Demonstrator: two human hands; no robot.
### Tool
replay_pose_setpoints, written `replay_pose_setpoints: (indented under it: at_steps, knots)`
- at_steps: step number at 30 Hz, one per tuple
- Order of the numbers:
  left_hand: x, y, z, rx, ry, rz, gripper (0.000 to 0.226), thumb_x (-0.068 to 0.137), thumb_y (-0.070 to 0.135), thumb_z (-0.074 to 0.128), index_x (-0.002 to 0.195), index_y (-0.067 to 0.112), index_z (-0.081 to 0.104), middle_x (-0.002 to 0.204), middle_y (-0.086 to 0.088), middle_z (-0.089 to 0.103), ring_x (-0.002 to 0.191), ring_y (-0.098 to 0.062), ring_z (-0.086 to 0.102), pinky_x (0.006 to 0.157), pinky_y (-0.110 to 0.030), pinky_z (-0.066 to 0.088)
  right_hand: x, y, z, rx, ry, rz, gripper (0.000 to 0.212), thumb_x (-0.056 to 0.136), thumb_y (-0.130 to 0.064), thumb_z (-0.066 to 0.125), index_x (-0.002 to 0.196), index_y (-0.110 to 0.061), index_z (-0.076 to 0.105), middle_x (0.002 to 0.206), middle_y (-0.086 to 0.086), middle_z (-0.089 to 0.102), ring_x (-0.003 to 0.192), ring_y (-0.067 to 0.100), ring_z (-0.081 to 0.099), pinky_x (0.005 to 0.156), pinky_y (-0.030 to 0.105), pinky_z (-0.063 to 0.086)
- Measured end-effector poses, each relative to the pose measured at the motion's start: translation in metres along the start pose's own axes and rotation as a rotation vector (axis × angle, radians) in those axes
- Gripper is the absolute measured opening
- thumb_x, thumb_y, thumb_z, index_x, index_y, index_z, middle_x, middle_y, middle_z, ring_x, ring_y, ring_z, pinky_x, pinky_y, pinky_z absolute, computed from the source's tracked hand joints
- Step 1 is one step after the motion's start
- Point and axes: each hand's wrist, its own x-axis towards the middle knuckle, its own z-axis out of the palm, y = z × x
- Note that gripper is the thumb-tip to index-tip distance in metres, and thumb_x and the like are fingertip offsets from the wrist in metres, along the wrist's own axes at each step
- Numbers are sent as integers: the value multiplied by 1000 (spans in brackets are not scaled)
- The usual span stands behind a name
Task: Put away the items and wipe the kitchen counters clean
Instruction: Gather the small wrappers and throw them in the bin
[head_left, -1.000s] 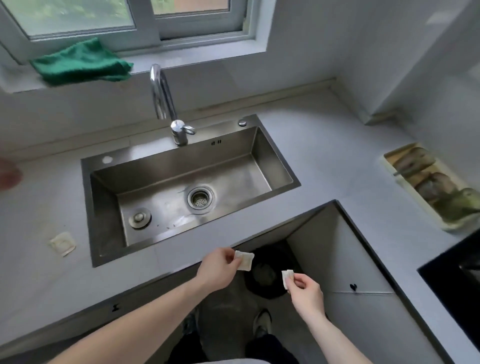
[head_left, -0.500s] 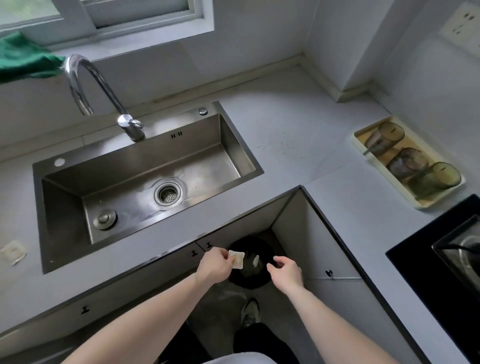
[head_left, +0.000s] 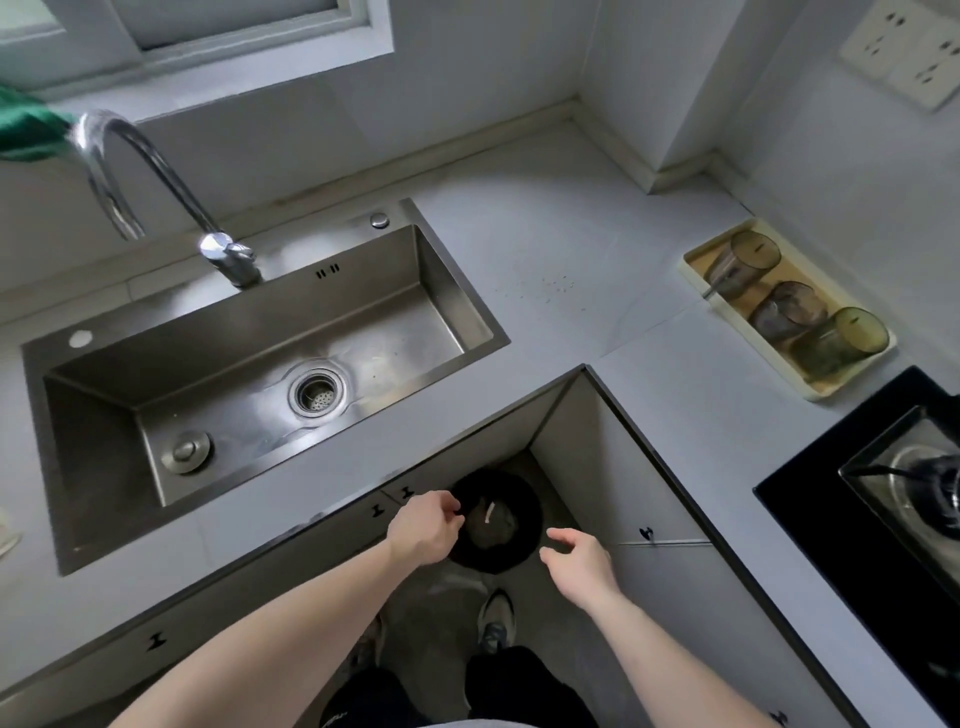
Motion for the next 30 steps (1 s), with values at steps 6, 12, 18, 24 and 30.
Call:
replay_pose_setpoints:
  at_steps: [6,12,18,24,30]
  knots:
    - [-65,-90,-66,-230,280,-7,15,96,34,62,108,37,70,105,21,72,93,-4,68,84,-28,56,-29,-84,54,-65,-35,-224,35,91,-32,66,126,-36,67,124,-7,67,108,14,64,92,25,49]
    - [-122,-227,-152,-382,631,-218,14,98,30,64,111,30,67,105,12,69,80,-3,65,74,-25,54,-80,-188,145,-92,-163,-487,29,92,-28,69,120,-34,69,103,-10,68,90,1,64,82,24,53]
    - [-143,-372,-207,-325,759,-498,34,92,30,67,126,28,63,135,-2,56,110,-23,62,93,-41,56,-126,-250,223,-187,-258,-644,28,94,-30,65,121,-38,64,114,-11,64,93,-1,63,84,29,54]
    - [-141,-437,-225,-192,521,-491,55,92,23,60,146,23,52,163,-3,30,146,-30,34,119,-45,34,-149,-273,269,-236,-276,-690,29,92,-28,64,120,-38,64,123,-16,57,98,-3,60,84,27,53]
    - [-126,-451,-228,-81,340,-377,68,92,19,51,157,27,34,170,6,12,149,-29,28,119,-40,34,-153,-268,278,-266,-223,-690,28,93,-26,65,118,-38,64,127,-17,57,109,3,58,89,26,47]
